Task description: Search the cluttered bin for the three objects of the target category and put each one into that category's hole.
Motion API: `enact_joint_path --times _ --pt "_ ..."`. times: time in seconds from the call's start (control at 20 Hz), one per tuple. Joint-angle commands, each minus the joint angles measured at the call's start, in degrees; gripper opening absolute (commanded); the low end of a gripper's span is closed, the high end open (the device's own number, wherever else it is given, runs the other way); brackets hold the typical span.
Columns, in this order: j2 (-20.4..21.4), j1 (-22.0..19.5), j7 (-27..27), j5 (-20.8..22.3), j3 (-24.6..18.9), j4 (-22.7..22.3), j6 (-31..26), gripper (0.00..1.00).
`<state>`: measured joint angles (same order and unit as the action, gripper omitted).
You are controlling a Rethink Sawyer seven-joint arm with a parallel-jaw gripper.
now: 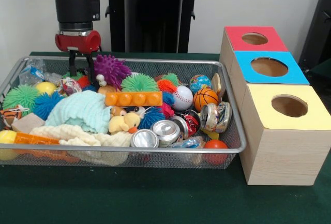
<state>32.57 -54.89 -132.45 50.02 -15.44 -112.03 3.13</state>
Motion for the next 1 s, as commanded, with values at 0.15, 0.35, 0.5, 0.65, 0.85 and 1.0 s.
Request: enact_joint_path --times 0.15,0.35,0.5,0.65,0.85,1.0 --pt "-4.57 3.07 -1.18 2.90 3.08 5.23 5.05 1.00" --pt "-2.70 -0.11 0.92 3.35 -0.79 4.96 1.38 1.00" --pt "-1.91 -2.83 2.70 3.21 -4.41 4.90 -1.69 1.00" --pt "-0.92 -4.27 4.01 2.28 -6.80 4.51 -4.14 1.00" --pt "1.19 -5.66 5.62 0.89 -9.27 3.50 -7.30 1.00" --pt "1.18 -5.73 5.44 1.10 -9.58 3.82 -7.58 1.00"
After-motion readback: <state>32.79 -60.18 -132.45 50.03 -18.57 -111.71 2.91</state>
